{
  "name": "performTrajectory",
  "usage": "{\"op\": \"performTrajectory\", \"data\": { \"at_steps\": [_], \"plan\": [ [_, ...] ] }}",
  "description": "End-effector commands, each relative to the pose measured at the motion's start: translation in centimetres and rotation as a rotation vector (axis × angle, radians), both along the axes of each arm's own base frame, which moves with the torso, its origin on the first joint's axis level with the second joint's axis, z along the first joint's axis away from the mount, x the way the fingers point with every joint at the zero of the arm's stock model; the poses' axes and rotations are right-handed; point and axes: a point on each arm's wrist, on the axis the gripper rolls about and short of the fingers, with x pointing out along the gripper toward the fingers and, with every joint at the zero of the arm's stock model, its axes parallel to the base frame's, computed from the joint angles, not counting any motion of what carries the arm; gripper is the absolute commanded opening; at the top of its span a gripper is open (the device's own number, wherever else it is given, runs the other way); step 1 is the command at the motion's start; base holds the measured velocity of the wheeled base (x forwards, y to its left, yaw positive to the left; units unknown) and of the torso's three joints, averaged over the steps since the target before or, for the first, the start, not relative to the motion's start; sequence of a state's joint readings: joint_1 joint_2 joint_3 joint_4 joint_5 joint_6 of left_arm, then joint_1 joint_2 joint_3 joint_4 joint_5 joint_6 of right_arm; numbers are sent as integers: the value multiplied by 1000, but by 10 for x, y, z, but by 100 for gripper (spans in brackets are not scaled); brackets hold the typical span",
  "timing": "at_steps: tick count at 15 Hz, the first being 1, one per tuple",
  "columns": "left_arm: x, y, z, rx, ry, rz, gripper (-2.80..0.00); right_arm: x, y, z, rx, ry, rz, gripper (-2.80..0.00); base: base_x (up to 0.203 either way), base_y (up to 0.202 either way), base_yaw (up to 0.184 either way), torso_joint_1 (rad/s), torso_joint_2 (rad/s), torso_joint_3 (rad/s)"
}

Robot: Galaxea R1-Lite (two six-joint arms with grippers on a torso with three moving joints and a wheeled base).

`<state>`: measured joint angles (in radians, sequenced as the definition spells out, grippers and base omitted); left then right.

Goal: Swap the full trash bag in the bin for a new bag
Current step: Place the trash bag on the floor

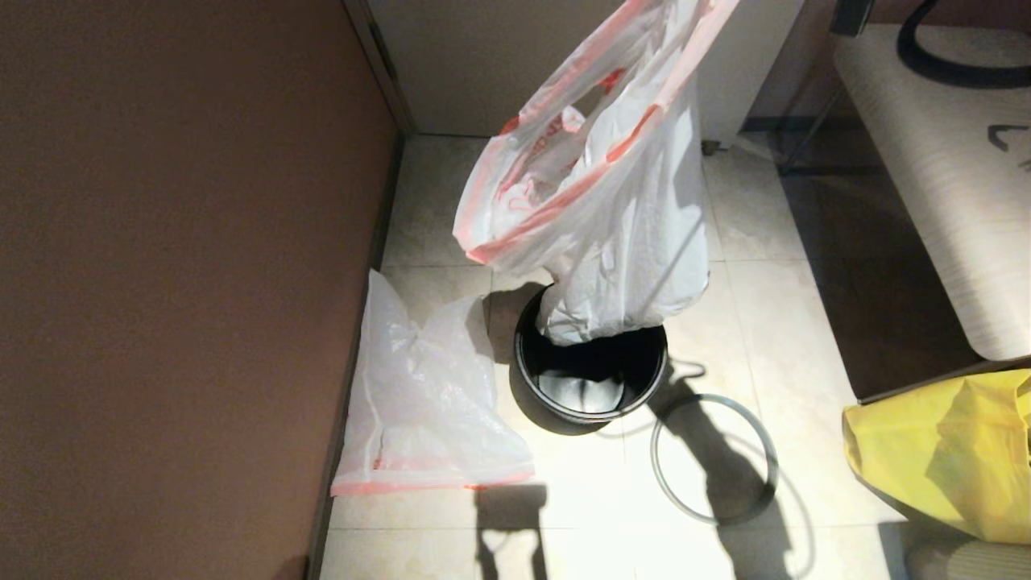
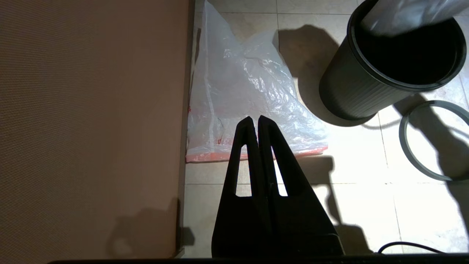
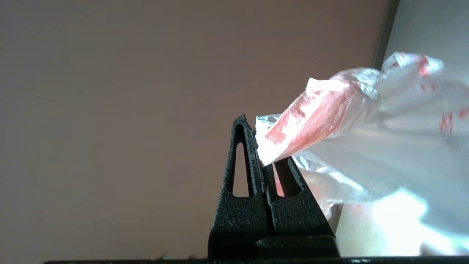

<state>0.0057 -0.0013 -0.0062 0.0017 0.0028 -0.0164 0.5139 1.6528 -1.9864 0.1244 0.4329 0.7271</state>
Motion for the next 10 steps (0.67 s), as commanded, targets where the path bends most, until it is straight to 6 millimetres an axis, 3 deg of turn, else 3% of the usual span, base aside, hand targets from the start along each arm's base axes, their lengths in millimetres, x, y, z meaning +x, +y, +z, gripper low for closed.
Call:
{"op": "performTrajectory", "data": {
  "at_steps": [1,4,8,10],
  "plan": [
    [0,0,0,0,0,1,-280,-28,-28,22,35,-115,-100,-280,0,0,0,0,0,0],
    [0,0,0,0,0,1,-280,-23,-44,24,-29,-207,-355,-280,0,0,0,0,0,0],
    [0,0,0,0,0,1,-280,9,-58,19,-147,-315,-697,-280,0,0,0,0,0,0],
    [0,0,0,0,0,1,-280,13,-68,24,-169,-387,-812,-280,0,0,0,0,0,0]
  ]
}}
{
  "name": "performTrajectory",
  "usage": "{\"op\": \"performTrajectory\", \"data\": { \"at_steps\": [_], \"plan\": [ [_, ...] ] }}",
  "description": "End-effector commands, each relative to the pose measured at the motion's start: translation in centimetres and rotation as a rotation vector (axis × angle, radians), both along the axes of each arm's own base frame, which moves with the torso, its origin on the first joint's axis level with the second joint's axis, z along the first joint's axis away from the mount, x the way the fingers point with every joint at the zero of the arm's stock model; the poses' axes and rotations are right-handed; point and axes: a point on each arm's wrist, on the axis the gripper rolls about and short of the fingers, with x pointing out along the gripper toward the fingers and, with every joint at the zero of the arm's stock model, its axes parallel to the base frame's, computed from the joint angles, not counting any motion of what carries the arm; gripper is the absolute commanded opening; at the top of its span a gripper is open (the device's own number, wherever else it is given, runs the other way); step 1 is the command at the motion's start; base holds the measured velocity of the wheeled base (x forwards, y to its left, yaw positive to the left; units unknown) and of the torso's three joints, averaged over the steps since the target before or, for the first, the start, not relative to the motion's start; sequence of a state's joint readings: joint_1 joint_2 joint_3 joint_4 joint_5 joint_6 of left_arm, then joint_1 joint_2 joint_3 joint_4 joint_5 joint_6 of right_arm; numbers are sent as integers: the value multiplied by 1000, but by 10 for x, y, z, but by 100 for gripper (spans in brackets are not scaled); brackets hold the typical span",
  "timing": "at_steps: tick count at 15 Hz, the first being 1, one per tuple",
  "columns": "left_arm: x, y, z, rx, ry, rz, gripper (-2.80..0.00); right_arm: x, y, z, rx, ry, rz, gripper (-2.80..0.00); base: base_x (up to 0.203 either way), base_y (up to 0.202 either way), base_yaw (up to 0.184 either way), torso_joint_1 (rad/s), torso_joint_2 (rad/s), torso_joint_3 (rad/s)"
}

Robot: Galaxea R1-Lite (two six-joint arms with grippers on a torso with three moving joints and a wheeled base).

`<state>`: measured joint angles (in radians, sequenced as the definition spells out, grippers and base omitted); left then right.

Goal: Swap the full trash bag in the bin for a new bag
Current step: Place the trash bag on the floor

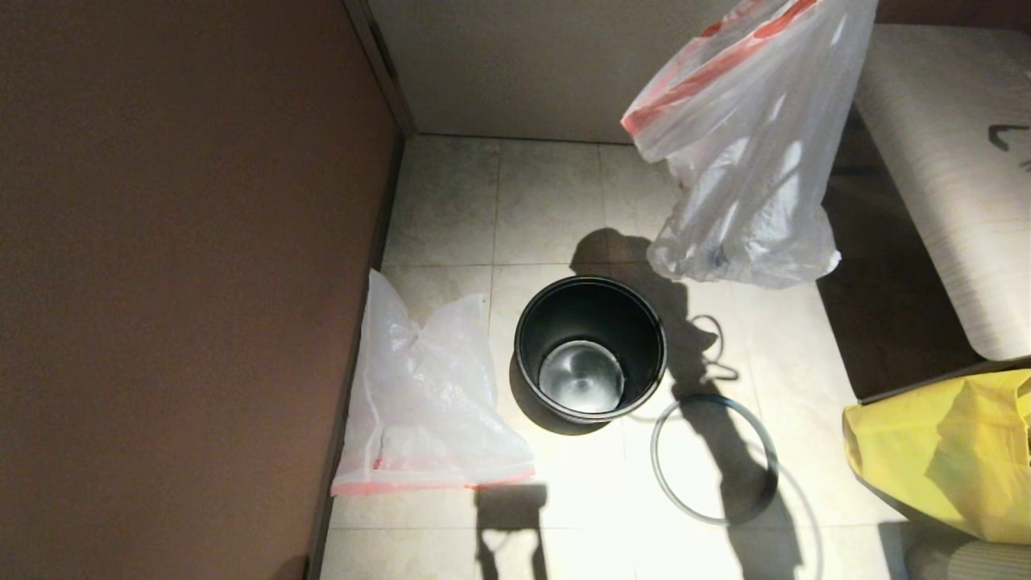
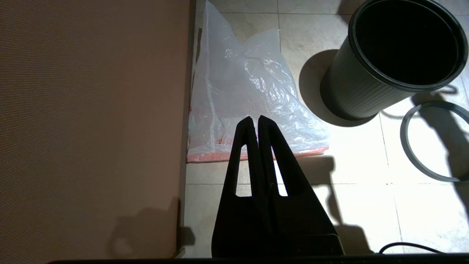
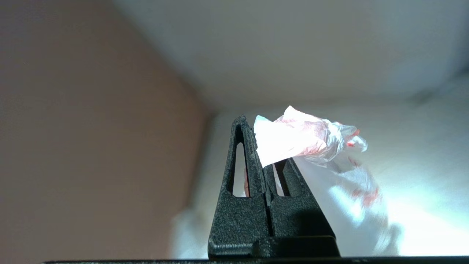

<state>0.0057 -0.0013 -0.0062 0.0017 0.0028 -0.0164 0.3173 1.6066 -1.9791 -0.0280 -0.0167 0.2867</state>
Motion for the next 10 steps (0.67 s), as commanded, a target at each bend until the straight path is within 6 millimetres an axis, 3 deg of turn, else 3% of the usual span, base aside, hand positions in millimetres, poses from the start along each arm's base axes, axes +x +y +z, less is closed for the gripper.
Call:
{"op": "performTrajectory", "data": {
  "at_steps": [1,3,6,9,10],
  "plan": [
    [0,0,0,0,0,1,-280,9,-10,1,-23,-35,-115,-280,0,0,0,0,0,0],
    [0,0,0,0,0,1,-280,18,-18,-2,-74,-39,-185,-280,0,0,0,0,0,0],
    [0,0,0,0,0,1,-280,75,-33,-31,-129,13,-315,-280,0,0,0,0,0,0],
    [0,0,0,0,0,1,-280,149,-57,-88,-178,159,-422,-280,0,0,0,0,0,0],
    [0,0,0,0,0,1,-280,176,-64,-116,-210,230,-443,-280,0,0,0,0,0,0]
  ]
}}
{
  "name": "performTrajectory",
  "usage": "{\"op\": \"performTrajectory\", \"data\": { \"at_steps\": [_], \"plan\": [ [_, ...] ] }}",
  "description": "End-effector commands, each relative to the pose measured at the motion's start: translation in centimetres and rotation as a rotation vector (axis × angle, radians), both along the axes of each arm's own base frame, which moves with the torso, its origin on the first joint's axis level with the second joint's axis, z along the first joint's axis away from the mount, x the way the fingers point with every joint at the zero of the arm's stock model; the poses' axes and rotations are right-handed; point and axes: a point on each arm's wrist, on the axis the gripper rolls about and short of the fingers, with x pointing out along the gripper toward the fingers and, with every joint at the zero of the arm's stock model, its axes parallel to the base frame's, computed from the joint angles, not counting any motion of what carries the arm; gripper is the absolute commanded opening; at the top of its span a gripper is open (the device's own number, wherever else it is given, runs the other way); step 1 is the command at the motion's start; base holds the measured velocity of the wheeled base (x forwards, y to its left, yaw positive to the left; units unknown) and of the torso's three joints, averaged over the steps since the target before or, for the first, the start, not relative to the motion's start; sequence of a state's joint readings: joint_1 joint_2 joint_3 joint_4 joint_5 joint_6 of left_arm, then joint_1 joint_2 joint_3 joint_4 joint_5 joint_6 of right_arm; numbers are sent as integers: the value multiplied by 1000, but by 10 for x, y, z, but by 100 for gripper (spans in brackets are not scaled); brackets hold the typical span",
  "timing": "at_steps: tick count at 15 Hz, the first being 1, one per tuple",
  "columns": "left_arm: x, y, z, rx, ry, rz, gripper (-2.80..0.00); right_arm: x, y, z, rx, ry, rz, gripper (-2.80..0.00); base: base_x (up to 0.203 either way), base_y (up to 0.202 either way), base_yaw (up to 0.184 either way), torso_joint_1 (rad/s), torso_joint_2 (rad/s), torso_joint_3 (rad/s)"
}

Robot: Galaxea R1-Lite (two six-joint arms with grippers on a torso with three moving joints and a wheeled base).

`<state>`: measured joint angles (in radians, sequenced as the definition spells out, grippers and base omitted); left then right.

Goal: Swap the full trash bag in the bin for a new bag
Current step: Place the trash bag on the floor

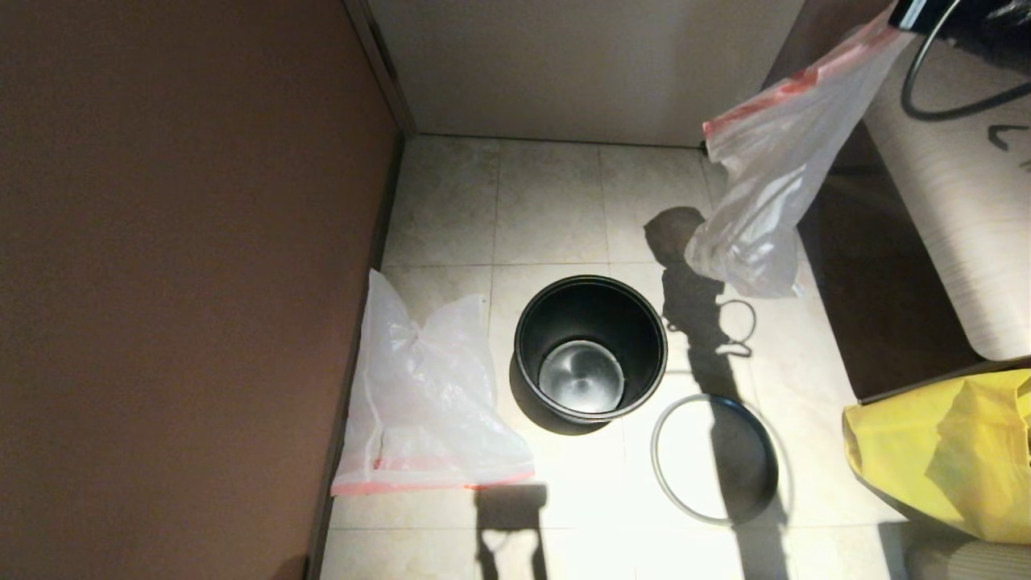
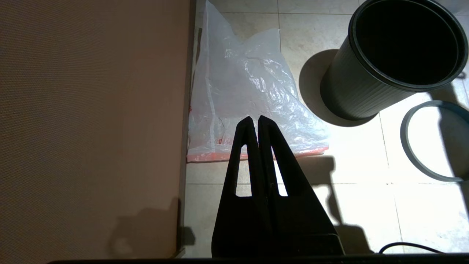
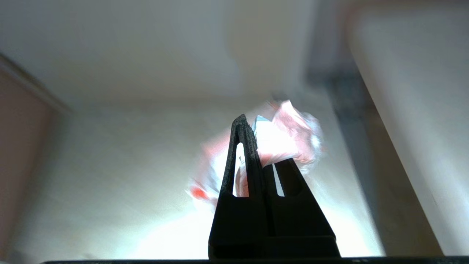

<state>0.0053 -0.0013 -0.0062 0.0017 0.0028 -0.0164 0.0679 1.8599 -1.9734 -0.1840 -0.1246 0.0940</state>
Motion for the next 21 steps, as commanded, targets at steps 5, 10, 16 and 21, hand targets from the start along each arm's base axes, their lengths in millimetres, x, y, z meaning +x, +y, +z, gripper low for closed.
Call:
{"op": "performTrajectory", "data": {
  "at_steps": [5,10,16,21],
  "plan": [
    [0,0,0,0,0,1,-280,154,-53,-224,-108,558,-161,-280,0,0,0,0,0,0],
    [0,0,0,0,0,1,-280,169,-44,-278,-283,732,-209,-280,0,0,0,0,0,0],
    [0,0,0,0,0,1,-280,153,-24,-243,-303,727,-290,0,0,0,0,0,0,0],
    [0,0,0,0,0,1,-280,111,-13,-199,-326,788,-378,0,0,0,0,0,0,0]
  ]
}}
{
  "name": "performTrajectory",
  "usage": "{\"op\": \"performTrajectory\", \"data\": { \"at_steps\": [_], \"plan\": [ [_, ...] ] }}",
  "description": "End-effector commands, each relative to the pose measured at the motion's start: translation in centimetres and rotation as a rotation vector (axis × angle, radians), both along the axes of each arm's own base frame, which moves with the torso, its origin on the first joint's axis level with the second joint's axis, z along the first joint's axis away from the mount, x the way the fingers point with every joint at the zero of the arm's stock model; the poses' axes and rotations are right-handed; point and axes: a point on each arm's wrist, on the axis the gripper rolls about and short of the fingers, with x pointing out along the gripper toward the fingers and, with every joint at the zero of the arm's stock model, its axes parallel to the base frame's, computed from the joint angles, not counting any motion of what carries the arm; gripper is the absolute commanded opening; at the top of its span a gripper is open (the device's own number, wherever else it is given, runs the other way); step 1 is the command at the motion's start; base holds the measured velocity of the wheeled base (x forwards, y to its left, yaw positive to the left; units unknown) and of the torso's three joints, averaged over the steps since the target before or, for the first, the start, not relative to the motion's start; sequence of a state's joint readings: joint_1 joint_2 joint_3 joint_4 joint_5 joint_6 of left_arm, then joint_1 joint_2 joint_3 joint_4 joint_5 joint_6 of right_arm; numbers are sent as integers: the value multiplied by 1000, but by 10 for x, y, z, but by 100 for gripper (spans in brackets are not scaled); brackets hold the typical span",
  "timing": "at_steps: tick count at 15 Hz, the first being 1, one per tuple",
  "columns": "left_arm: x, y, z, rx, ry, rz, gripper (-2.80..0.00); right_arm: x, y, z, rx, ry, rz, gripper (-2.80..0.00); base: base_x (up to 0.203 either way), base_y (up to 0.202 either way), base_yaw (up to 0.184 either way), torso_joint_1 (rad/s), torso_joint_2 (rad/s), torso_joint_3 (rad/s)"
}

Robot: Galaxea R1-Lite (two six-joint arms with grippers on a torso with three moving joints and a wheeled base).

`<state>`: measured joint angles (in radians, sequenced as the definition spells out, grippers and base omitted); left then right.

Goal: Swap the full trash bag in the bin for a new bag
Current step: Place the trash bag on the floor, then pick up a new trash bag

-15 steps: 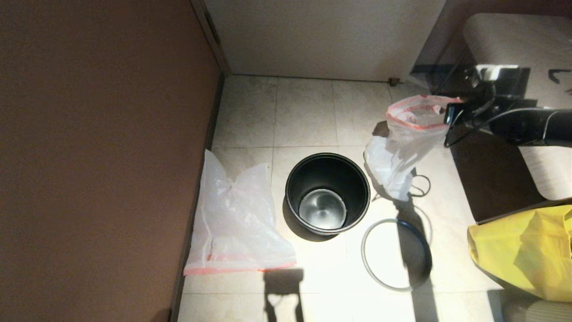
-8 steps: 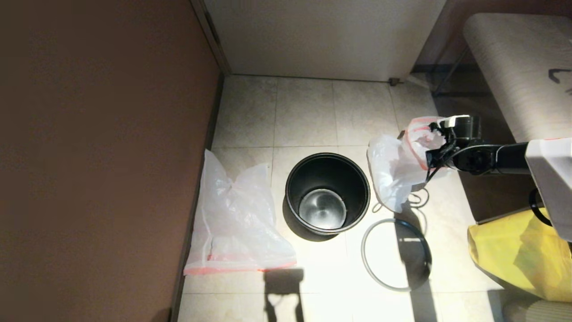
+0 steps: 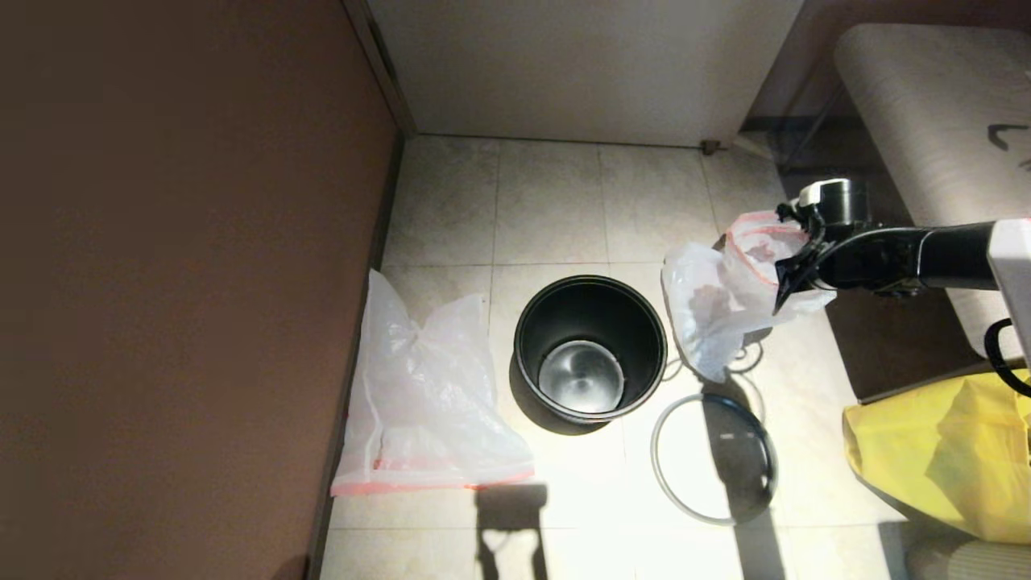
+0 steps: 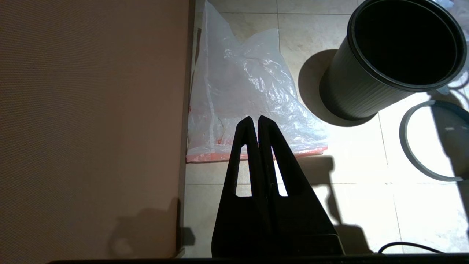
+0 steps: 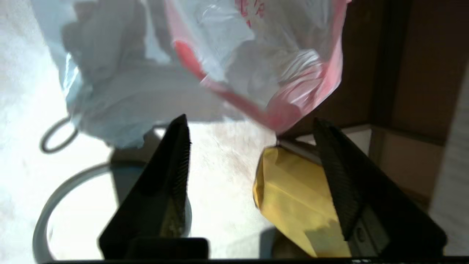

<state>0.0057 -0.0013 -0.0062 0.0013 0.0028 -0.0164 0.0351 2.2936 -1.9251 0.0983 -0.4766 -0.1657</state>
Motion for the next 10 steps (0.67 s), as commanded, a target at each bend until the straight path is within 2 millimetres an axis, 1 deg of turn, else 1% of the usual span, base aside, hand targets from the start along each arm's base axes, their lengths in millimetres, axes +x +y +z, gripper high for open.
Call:
{"op": "performTrajectory", "data": {
  "at_steps": [1,3,6,7,8,10],
  "plan": [
    [0,0,0,0,0,1,-280,-31,2,27,-17,1,-22,0,0,0,0,0,0,0],
    [0,0,0,0,0,1,-280,-54,5,37,-39,19,-49,0,0,0,0,0,0,0],
    [0,0,0,0,0,1,-280,-85,19,44,-36,32,-33,0,0,0,0,0,0,0],
    [0,0,0,0,0,1,-280,-94,23,48,-24,24,-31,-280,0,0,0,0,0,0],
    [0,0,0,0,0,1,-280,-102,26,51,0,10,-34,-280,0,0,0,0,0,0],
    [0,0,0,-1,0,1,-280,-123,29,66,50,-39,-35,-280,0,0,0,0,0,0]
  ]
}}
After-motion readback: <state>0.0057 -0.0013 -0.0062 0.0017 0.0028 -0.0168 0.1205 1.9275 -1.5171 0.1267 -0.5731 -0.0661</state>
